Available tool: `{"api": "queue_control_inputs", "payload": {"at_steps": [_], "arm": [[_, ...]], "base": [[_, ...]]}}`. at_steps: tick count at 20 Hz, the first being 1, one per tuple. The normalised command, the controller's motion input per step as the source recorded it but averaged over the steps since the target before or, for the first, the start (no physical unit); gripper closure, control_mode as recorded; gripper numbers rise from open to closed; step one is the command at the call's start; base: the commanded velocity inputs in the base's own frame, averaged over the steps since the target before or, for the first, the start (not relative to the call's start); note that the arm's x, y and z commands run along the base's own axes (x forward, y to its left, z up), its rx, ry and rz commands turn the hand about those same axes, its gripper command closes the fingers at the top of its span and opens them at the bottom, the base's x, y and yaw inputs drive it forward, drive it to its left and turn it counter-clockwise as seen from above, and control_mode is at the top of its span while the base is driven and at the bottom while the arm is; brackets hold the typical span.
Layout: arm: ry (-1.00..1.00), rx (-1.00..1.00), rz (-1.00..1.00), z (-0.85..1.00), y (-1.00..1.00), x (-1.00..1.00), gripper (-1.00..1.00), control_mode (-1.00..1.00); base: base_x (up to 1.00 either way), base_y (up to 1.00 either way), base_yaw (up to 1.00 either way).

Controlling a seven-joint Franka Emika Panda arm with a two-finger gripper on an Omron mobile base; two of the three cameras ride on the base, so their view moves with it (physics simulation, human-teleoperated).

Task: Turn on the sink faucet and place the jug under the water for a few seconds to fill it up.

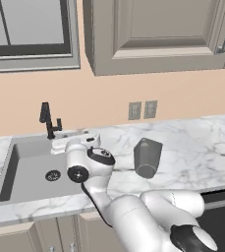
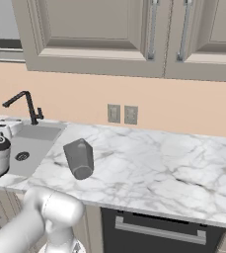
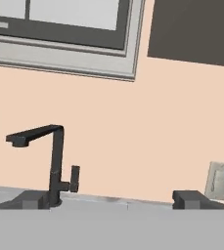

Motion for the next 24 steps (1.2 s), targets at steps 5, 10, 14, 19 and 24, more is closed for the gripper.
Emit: {"api": "queue_control_inputs", "payload": {"at_steps": [5,10,14,19,24], "arm": [[0.00,0.06,0.00,0.00,0.03,0.42,-1.00,-1.00],[-0.02,0.00,0.00,-0.01,0.04,0.31,-1.00,-1.00],[0.00,0.00,0.00,-0.05,0.00,0.29,-1.00,-1.00],[0.00,0.00,0.00,-0.11,0.00,0.33,-1.00,-1.00],[0.00,0.00,0.00,-0.14,0.00,0.28,-1.00,-1.00]], "base": [[0.00,0.00,0.00],[0.00,0.00,0.00],[0.00,0.00,0.00],[0.00,0.00,0.00],[0.00,0.00,0.00]]}}
